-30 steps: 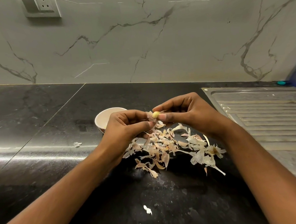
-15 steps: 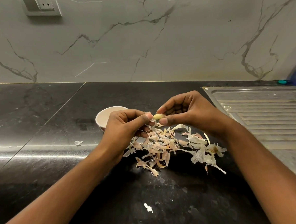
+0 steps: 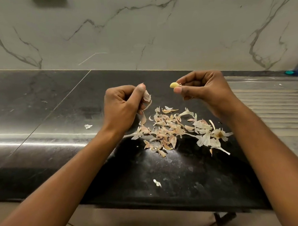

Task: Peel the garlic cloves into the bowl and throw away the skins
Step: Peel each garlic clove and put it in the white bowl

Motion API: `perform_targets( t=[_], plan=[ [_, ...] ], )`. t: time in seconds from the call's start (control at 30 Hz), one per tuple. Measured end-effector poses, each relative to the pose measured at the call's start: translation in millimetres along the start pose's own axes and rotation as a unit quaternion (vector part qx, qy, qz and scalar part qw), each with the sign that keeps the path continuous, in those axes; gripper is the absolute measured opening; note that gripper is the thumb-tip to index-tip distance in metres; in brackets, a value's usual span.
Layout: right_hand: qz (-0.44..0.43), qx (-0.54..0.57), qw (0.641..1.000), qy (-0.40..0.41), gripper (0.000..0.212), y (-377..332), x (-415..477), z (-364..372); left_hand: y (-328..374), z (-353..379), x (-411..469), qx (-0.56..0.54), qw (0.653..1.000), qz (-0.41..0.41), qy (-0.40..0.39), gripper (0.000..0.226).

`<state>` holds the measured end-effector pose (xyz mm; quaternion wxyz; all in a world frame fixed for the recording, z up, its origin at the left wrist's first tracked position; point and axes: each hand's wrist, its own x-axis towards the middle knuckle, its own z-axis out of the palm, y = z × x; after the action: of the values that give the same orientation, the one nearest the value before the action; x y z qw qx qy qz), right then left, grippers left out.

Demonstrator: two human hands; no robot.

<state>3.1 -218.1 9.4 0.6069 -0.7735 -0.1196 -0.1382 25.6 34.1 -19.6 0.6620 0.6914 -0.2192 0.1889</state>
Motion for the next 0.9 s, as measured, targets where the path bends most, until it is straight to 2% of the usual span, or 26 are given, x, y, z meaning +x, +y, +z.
perform_targets(
  t=[0.13,0.37,0.6,0.8,0.9],
  plan=[
    [0.005,0.000,1.000,0.026,0.029,-2.7,4.2,8.2,-3.7,-2.6,2.6,0.000,0.999,-0.006,0.033,0.031],
    [0.031,-0.059,0.997,-0.027,0.028,-19.8,32.0,52.2,-1.8,-5.5,1.6,-0.056,0.998,-0.009,0.031,0.024],
    [0.061,-0.180,0.976,-0.106,0.005,-17.3,68.7,98.6,-2.2,-7.7,2.3,-0.078,0.996,0.014,0.037,0.021],
    [0.054,-0.236,0.960,-0.139,0.010,-12.6,73.1,113.5,-3.5,-13.4,7.6,-0.131,0.984,-0.013,0.121,0.032],
    [0.046,-0.246,0.959,-0.135,0.005,-10.6,73.5,117.0,-4.2,-14.5,9.6,-0.141,0.978,-0.034,0.148,0.032]
  ],
)
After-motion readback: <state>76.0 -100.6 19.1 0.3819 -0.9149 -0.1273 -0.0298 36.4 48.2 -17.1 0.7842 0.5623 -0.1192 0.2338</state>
